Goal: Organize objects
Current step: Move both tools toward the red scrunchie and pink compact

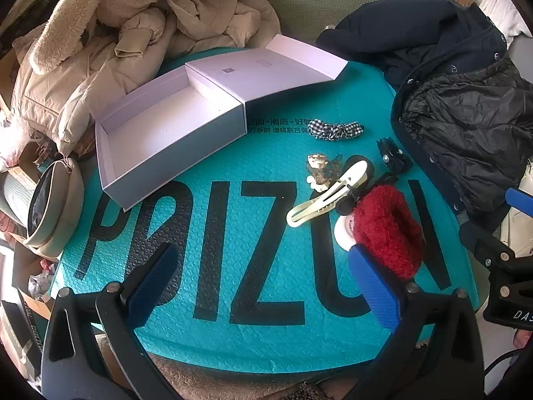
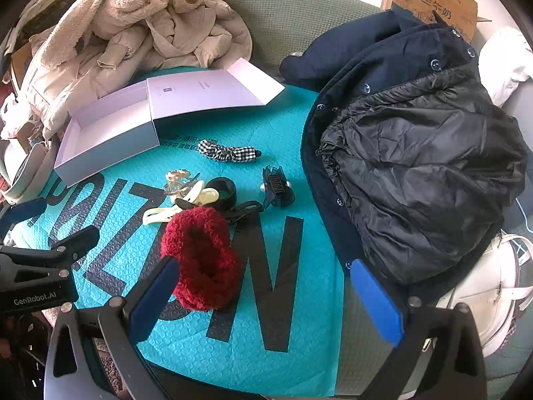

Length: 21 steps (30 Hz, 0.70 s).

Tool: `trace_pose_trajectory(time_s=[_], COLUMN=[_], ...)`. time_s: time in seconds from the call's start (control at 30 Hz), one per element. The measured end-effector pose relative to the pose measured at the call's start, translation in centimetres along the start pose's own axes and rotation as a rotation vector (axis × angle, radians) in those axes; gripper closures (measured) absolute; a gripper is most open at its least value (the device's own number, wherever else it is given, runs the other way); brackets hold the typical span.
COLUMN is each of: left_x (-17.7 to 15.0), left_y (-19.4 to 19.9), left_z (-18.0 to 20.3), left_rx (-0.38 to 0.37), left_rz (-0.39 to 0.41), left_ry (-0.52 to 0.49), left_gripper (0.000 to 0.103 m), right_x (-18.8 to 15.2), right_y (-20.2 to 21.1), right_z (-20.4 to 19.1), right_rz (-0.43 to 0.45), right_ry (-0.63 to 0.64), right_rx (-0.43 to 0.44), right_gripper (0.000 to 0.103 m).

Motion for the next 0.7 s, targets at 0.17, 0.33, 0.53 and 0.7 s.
trace_pose_trajectory(time_s=[0.17, 0.33, 0.53, 0.7], left_x=[0.06, 0.07, -0.09, -0.20], left_y=[0.23, 0.39, 0.76, 0.86], left_z=[0.16, -0.04, -0.29, -0.42], left_rx=[0.002, 0.000, -0.001, -0.003], left_rz=[0.003, 0.003, 0.006, 0.003], left_ry=[-0.002, 0.008, 0.021, 0.024], left_gripper=[0.001, 0.001, 0.001, 0.001], right_x=[-0.02, -0.07, -0.16, -0.20], right_y=[0.04, 0.11, 0.21, 0.25], right_z=[-0.07, -0.13, -0.40, -0.59], right_rz=[-0.001, 0.000, 0.001, 0.004], right_ry=[0.001, 0.005, 0.007, 0.015], right_rx=[0.004, 0.004, 0.008, 0.000], right_gripper=[0.001, 0.001, 0.001, 0.001])
Point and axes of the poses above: each gripper's, at about its wrist camera, not at the fingertips, and y roughly against the way its jaws point, z to its right, x to its top, the point moved 6 cm from there along -y, roughly the way its jaws point, and after that the axes turned 15 degrees about -x, right-handed, at the moved point
